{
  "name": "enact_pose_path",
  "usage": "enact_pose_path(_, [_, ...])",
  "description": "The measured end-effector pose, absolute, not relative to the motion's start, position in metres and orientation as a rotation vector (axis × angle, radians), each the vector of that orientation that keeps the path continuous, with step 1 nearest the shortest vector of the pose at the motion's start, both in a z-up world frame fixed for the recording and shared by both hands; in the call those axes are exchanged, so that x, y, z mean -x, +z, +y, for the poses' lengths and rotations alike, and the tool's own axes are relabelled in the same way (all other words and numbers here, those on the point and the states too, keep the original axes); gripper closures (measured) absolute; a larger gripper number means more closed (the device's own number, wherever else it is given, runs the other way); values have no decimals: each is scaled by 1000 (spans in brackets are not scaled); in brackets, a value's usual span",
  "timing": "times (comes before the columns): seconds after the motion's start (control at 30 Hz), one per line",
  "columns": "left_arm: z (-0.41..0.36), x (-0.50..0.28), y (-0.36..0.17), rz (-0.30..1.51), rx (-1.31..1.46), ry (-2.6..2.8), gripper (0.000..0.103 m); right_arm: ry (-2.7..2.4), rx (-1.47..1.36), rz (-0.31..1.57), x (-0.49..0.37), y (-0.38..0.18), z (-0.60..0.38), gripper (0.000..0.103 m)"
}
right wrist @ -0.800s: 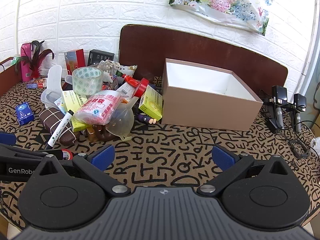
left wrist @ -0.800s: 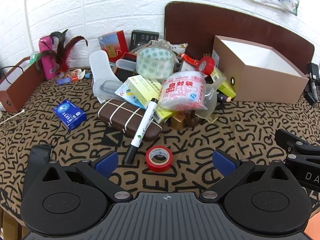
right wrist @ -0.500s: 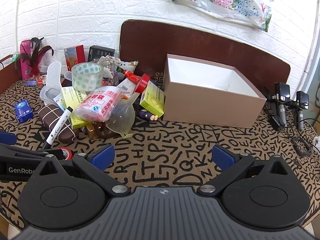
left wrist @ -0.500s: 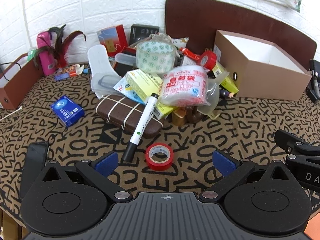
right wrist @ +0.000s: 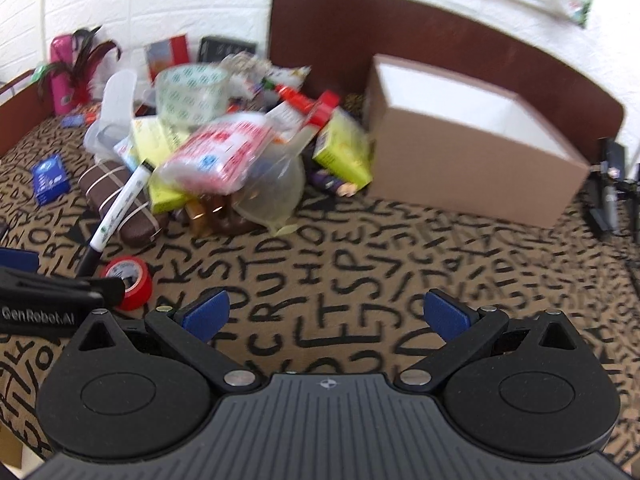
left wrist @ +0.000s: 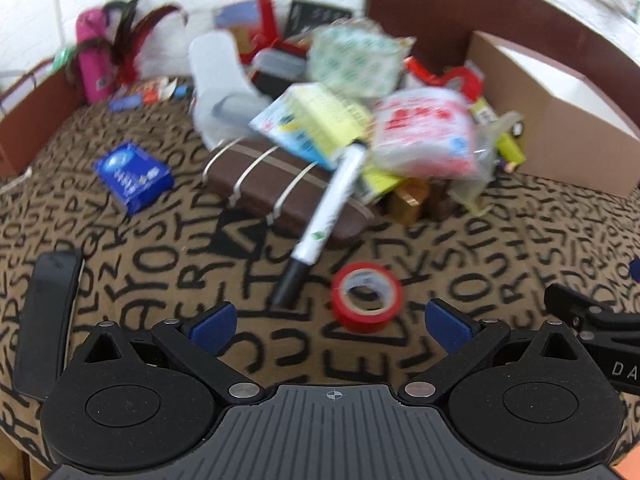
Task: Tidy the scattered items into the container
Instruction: 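Move the left tool toward the red tape roll on the table, then close the left gripper on the red tape roll and lift it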
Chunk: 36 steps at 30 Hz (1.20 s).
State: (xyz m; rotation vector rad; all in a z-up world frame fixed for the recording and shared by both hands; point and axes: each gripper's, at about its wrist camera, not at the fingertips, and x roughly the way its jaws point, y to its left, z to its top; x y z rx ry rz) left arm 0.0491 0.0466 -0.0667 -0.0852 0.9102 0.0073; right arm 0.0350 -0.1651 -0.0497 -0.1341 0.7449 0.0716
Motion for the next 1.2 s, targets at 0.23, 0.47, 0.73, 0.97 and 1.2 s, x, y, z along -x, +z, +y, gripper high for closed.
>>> enact_pose_path(0.23, [75, -66, -83, 955, 137, 18, 3, 229, 67, 778, -54, -68, -145, 0])
enact_pose_path(0.47, [89, -78, -91, 956, 204, -52, 17, 338, -8, 788, -70, -77, -128, 11])
enact_pose_path(0.73, [89, -74, -90, 965, 224, -187, 53, 442, 6, 815, -80, -86, -112, 52])
enact_pose_path(0.97, [93, -64, -76, 983, 274, -219, 54, 513, 51, 803, -75, -83, -99, 73])
enact_pose_path(1.2, [91, -65, -86, 1004, 251, -231, 63, 525, 53, 796, -74, -80, -96, 76])
